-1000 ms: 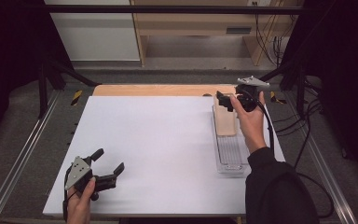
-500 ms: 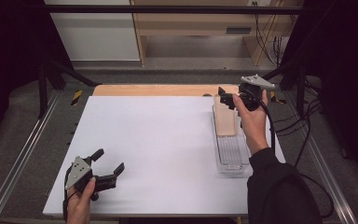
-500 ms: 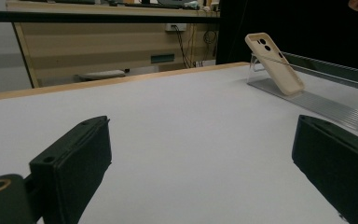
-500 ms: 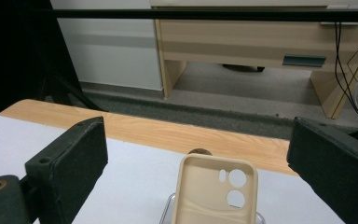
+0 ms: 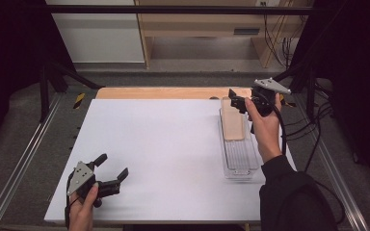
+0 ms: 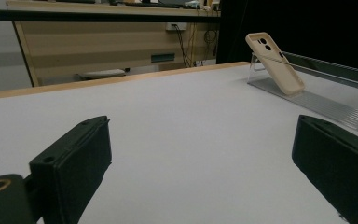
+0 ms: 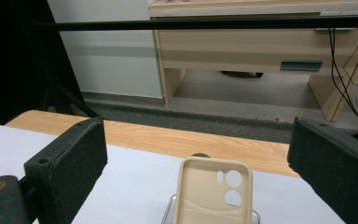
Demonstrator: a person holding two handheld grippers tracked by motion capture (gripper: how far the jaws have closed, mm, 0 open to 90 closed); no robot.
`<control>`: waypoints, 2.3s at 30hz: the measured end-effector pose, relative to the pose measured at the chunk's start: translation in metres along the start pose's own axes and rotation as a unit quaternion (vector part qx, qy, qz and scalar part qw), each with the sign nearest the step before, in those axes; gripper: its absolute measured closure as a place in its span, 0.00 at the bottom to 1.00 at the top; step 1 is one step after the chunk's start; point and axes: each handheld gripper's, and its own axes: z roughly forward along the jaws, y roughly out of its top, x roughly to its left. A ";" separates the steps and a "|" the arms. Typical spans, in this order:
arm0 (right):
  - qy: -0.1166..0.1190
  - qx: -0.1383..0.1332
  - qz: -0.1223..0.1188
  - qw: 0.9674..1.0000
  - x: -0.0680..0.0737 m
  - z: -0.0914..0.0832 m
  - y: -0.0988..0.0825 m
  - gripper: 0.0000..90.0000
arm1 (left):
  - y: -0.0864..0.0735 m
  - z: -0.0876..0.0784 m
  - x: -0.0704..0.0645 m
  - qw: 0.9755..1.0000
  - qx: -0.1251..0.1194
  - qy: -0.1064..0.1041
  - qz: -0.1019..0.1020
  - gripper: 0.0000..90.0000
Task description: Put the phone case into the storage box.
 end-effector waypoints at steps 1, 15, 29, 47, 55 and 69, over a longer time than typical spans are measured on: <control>0.000 0.000 -0.001 1.000 -0.001 -0.001 0.000 0.06 | 0.000 0.000 0.000 1.000 -0.001 0.000 0.000 0.05; -0.006 -0.008 0.001 1.000 -0.013 -0.020 0.002 0.04 | 0.000 -0.001 0.001 1.000 0.000 0.000 0.001 0.05; -0.006 -0.018 0.003 1.000 -0.023 -0.040 0.002 0.04 | 0.001 -0.005 0.002 1.000 0.005 -0.004 0.003 0.04; -0.016 -0.021 0.000 1.000 -0.043 -0.061 -0.007 0.03 | 0.001 -0.005 0.001 1.000 0.007 -0.004 0.007 0.04; -0.023 -0.020 0.007 0.999 -0.053 -0.070 -0.013 0.03 | 0.001 -0.006 0.001 1.000 0.007 -0.004 0.006 0.04; -0.030 -0.017 0.003 0.999 -0.063 -0.085 -0.022 0.03 | 0.001 -0.007 0.001 1.000 0.008 -0.005 0.007 0.04</control>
